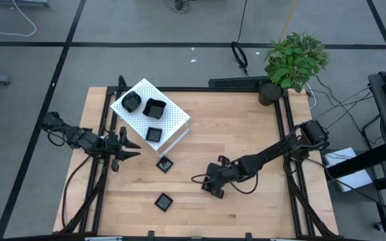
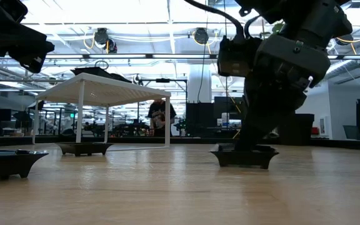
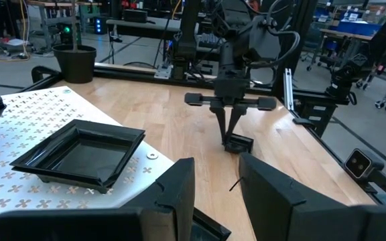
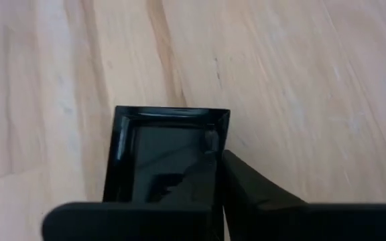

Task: Pick & Place Mini shaped plates
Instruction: Stack the black square plate on top of the black square plate on the shelf

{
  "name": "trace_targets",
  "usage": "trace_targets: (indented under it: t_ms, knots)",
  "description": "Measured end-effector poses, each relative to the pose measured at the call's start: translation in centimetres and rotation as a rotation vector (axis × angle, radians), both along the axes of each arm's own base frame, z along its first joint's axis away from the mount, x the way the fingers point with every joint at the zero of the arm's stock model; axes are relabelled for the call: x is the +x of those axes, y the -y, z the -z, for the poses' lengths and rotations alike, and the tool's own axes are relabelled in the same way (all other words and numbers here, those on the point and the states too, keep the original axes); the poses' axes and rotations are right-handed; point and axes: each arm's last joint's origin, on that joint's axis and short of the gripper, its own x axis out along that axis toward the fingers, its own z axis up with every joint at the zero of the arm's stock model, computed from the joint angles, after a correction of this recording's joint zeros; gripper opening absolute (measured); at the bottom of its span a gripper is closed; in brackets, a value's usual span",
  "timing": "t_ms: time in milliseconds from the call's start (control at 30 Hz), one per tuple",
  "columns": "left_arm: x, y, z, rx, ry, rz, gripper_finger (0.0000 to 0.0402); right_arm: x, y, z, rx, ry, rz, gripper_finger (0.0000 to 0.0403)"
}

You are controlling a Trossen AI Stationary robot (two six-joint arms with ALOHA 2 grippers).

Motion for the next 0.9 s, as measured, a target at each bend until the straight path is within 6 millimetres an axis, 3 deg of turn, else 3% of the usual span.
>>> trace_targets:
  t_ms: [333, 500, 600, 700, 900]
  knots:
    - [0.0, 0.0, 0.0, 0.0, 0.0, 0.0, 0.012, 1.3, -0.2, -1.0, 0.033, 0.163, -0.036, 0.0002]
    - [0.0, 0.0, 0.0, 0.0, 0.0, 0.0, 0.012, 2.7, 0.4, -3.3, 0.055, 0.365, -0.049, 0.0]
    - [0.0, 0.0, 0.0, 0.0, 0.0, 0.0, 0.012, 3.6, 1.4, -5.7, 0.038, 0.476, -0.064, 0.0]
    - [0.0, 0.0, 0.0, 0.0, 0.0, 0.0, 0.012, 5.8, 2.8, -9.5, 0.05, 0.579, -0.067, 0.0]
    - [0.0, 0.0, 0.0, -0.001, 0.001, 0.0, 0.012, 8.9, 7.8, -16.0, -0.07, 0.514, -0.028, 0.0]
